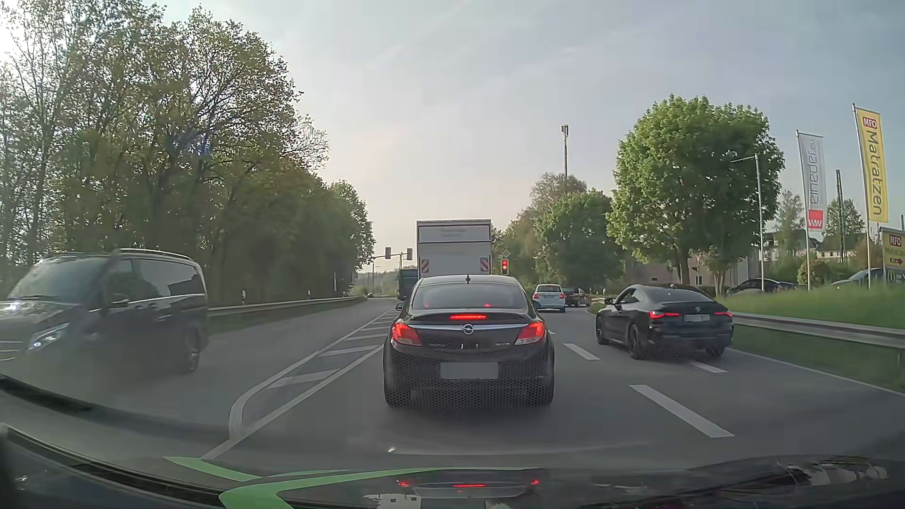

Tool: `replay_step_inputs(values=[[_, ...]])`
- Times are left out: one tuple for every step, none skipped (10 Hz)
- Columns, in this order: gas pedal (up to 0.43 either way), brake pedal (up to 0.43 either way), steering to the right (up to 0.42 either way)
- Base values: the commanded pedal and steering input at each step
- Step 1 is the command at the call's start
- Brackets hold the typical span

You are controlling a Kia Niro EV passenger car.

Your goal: Follow the waypoints while adhering to traffic rules and regulations

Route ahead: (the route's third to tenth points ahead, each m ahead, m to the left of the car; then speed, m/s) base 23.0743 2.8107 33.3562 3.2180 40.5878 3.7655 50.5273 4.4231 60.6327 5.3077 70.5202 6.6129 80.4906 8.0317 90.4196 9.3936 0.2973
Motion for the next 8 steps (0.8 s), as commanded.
replay_step_inputs(values=[[0.000, 0.201, 0.000], [0.000, 0.207, 0.000], [0.000, 0.213, 0.000], [0.000, 0.213, 0.000], [0.000, 0.213, 0.000], [0.000, 0.213, 0.000], [0.000, 0.220, 0.000], [0.000, 0.220, 0.000]])
